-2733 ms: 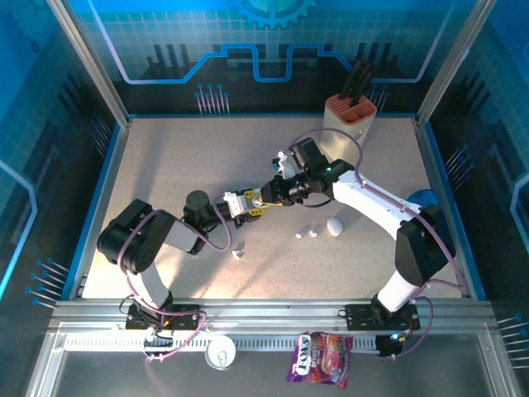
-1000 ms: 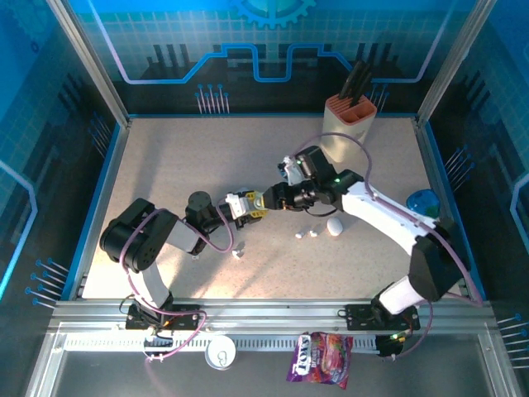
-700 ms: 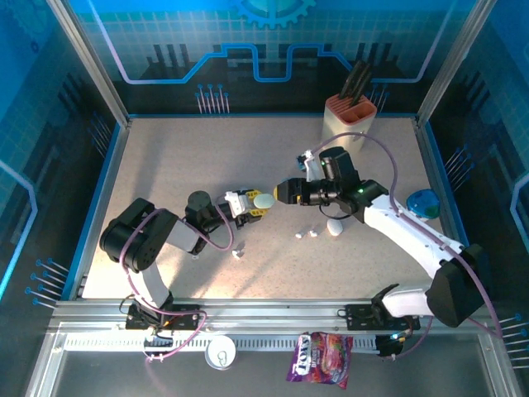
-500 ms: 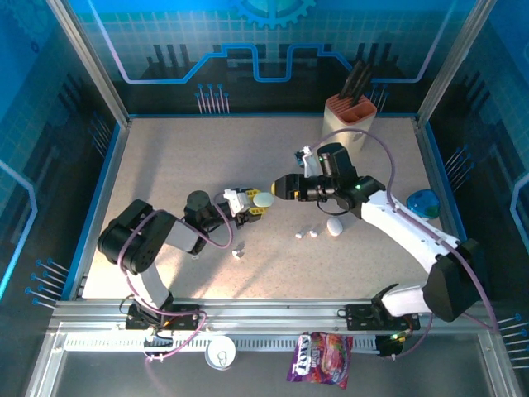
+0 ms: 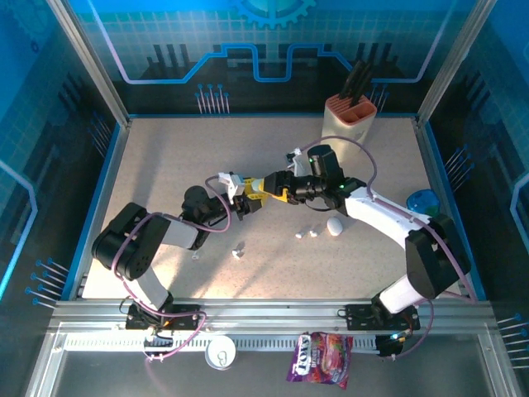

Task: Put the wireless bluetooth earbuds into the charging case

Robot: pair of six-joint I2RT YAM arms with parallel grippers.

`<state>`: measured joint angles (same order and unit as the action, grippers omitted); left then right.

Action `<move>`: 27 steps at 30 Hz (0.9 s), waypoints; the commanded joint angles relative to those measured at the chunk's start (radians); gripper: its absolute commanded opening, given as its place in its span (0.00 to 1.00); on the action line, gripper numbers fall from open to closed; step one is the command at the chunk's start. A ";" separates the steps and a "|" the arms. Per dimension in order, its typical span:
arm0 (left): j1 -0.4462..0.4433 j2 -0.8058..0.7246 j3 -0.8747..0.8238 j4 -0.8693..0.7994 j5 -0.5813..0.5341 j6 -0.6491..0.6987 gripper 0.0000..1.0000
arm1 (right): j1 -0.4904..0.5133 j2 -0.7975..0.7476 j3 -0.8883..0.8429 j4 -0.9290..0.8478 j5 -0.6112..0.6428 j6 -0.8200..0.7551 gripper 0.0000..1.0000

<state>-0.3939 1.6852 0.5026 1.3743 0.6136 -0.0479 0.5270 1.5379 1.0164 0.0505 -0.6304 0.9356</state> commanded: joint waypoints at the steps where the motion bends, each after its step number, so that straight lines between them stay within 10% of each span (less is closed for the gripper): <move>1: -0.001 -0.017 0.033 0.028 -0.016 -0.039 0.19 | -0.012 0.020 -0.022 0.127 -0.072 0.094 0.59; 14: -0.003 -0.028 0.025 0.028 -0.006 -0.039 0.19 | -0.035 0.059 -0.091 0.416 -0.089 0.303 0.54; 19: -0.003 -0.027 0.021 0.028 -0.006 -0.025 0.21 | -0.035 0.062 -0.099 0.405 -0.090 0.297 0.32; 27: 0.000 -0.031 -0.001 0.028 0.007 0.023 0.82 | -0.063 0.037 -0.113 0.300 -0.036 0.193 0.21</move>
<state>-0.3931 1.6814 0.5091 1.3743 0.5991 -0.0582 0.4904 1.5936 0.9173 0.3977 -0.6880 1.1946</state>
